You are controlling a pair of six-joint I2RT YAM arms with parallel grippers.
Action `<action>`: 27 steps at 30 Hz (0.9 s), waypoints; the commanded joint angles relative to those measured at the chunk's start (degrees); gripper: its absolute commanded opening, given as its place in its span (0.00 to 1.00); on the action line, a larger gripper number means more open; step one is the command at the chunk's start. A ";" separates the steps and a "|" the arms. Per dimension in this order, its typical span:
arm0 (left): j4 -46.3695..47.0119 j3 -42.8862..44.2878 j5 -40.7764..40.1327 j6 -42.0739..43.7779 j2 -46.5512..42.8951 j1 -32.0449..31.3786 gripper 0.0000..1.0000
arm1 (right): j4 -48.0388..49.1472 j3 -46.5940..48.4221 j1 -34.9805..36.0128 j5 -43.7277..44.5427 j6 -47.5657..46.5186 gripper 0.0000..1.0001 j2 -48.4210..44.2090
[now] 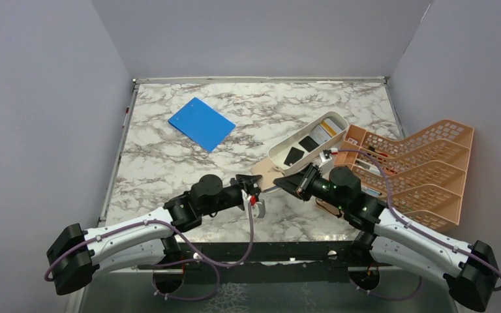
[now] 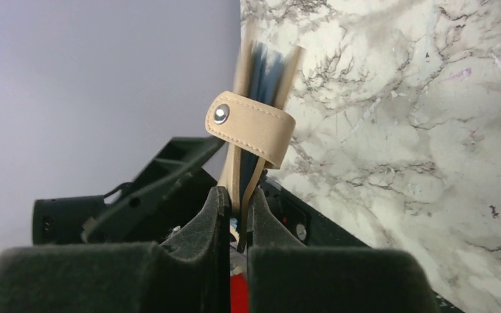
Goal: Put the credit cards into the card holder
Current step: Close the card holder at the center of the board.
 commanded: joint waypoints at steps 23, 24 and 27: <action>-9.58 -1.46 -18.58 -92.95 5.71 1.04 0.45 | 7.55 -14.73 1.21 -3.73 -10.55 0.12 14.48; -9.26 -1.42 -17.48 -93.66 7.28 1.16 0.44 | 6.67 -14.29 1.25 -4.23 -11.63 0.17 14.27; -5.94 -2.07 -14.21 -95.52 11.09 1.45 0.43 | -1.43 -11.27 1.25 -3.48 -14.95 0.34 13.71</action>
